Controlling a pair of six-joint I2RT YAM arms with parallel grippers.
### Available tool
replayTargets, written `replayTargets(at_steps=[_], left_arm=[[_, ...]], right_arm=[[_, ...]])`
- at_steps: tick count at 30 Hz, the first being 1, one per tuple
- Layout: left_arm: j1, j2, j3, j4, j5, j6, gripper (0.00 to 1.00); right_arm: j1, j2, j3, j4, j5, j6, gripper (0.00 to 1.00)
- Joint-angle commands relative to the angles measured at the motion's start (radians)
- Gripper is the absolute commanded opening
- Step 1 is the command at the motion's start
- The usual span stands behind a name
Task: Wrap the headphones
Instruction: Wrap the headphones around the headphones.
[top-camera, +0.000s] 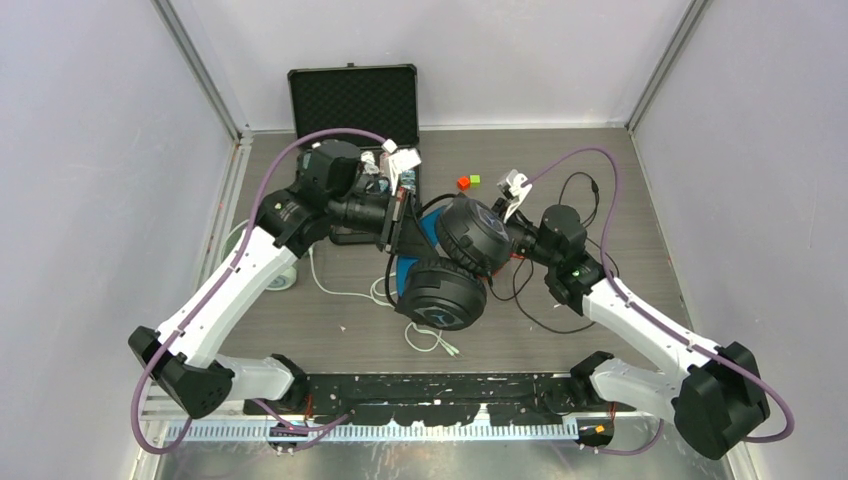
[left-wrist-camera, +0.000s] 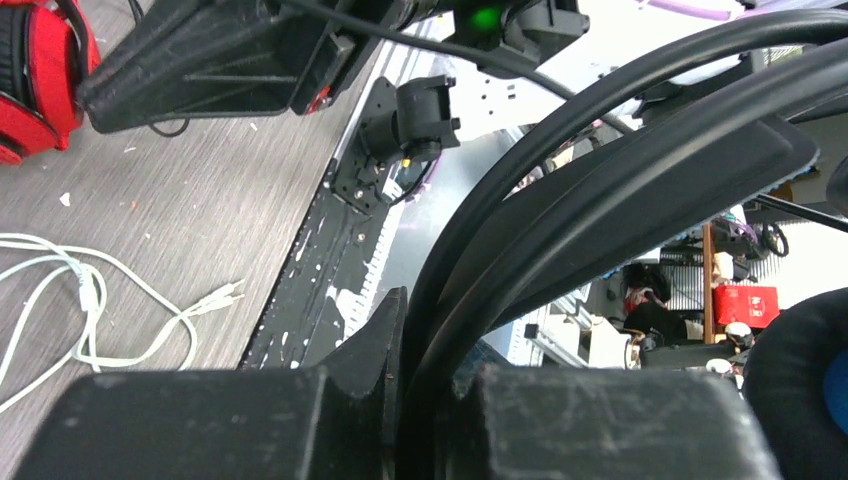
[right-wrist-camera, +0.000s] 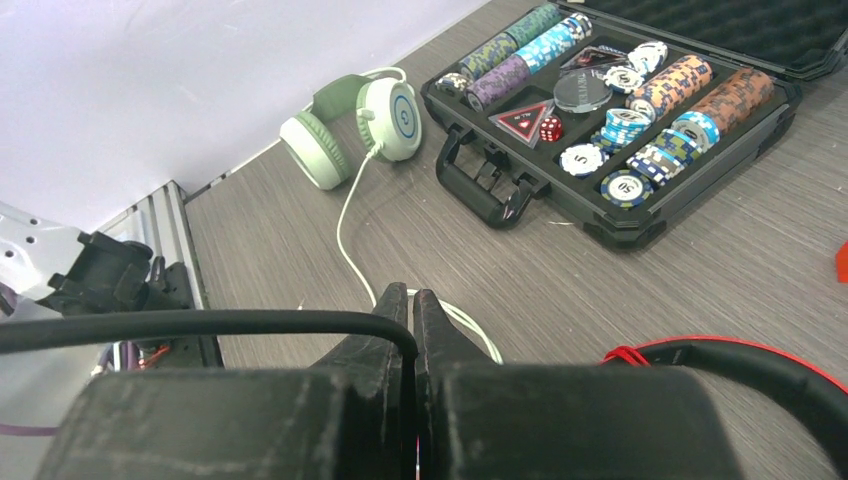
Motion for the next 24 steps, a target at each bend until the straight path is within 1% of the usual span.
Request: replayTargets(at_steps=[1,5,7,10,12,13,17,21,24], left_arm=[[-0.039,-0.020,-0.012,0.020,0.035,0.020,0.00],[-0.064,-0.021,-0.023,-0.033,0.063,0.098,0.00],[-0.064,-0.020,-0.012,-0.139,0.037,0.181,0.00],[-0.064,-0.005,0.024,-0.307,-0.039,0.345,0.00],[-0.066,0.013,0.055,-0.416,-0.122,0.431,0.00],[-0.068,0.020,0.070,-0.460,-0.192,0.462,0.00],[-0.074,0.034,0.102,-0.535,-0.415,0.538,0.00],[-0.095,0.069,0.154,-0.577,-0.640,0.568,0.00],[-0.106,0.110,0.204,-0.612,-0.806,0.550,0.00]], right_arm=[[0.004,0.023,0.060,0.017,0.034,-0.031,0.00],[0.004,0.027,0.076,0.001,0.075,-0.044,0.00],[0.004,0.021,0.101,-0.050,0.096,-0.073,0.00],[0.002,0.017,0.152,-0.153,0.103,-0.123,0.00],[0.002,0.012,0.188,-0.227,0.103,-0.150,0.01],[0.002,0.005,0.203,-0.261,0.104,-0.161,0.00],[0.001,-0.027,0.271,-0.421,0.100,-0.191,0.01],[0.001,-0.043,0.346,-0.591,0.071,-0.194,0.01],[0.000,-0.031,0.426,-0.719,0.065,-0.155,0.01]])
